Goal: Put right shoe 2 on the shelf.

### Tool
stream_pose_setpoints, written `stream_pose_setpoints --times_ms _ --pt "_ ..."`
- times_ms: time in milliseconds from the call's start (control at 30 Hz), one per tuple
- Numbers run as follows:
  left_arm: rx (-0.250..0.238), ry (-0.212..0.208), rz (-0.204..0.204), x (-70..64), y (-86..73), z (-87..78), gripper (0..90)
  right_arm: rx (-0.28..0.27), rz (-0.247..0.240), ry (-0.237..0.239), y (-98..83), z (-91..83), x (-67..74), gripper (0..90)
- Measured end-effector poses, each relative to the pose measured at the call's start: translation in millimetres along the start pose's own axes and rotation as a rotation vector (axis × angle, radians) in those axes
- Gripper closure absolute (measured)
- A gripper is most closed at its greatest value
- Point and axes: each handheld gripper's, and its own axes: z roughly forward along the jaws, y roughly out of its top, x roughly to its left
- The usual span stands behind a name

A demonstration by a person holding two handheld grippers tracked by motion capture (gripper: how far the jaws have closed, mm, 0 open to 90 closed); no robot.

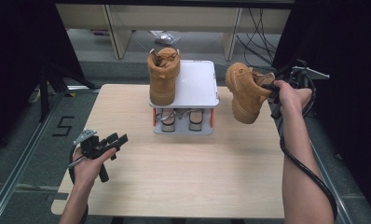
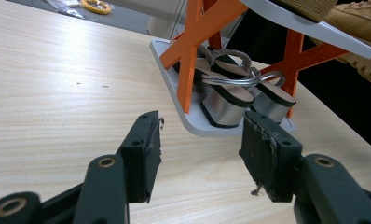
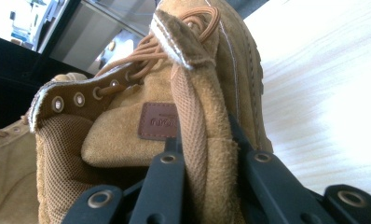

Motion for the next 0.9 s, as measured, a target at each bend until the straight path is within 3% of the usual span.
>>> stream_pose_setpoints --times_ms 33,100,267,433,500,567,767,833,900 --pt "0.001 0.0 -0.001 0.1 -0.1 0.0 46.8 0.003 0.03 0.015 -0.1 0.2 2.1 82.5" --pt "0.002 0.002 0.0 0.4 -0.2 -0.1 46.7 -0.005 -0.003 0.015 0.4 1.0 2.4 82.6" --pt "-0.001 0.006 -0.003 1.2 0.0 -1.0 46.8 -0.022 0.024 0.033 1.3 2.7 11.2 82.5" --pt "-0.008 0.005 -0.005 1.9 0.5 -1.7 46.8 -0.029 -0.006 0.034 1.6 3.0 15.0 82.5" --pt "-0.008 0.006 -0.005 2.3 0.8 -2.2 46.8 -0.03 0.008 0.025 1.4 3.1 17.9 82.5" --pt "-0.011 0.006 -0.005 2.8 1.3 -2.6 46.8 -0.045 0.018 0.046 1.9 3.9 20.3 82.5" --pt "-0.01 0.01 -0.005 3.7 1.7 -3.4 46.8 -0.05 -0.008 0.054 2.8 4.3 24.8 82.5" --pt "-0.011 0.011 -0.005 3.9 1.6 -3.4 46.8 -0.052 0.018 0.042 2.6 5.5 28.5 82.5" --pt "-0.012 0.012 -0.006 3.9 1.7 -3.7 46.8 -0.053 0.011 0.056 2.6 5.8 29.7 82.5"
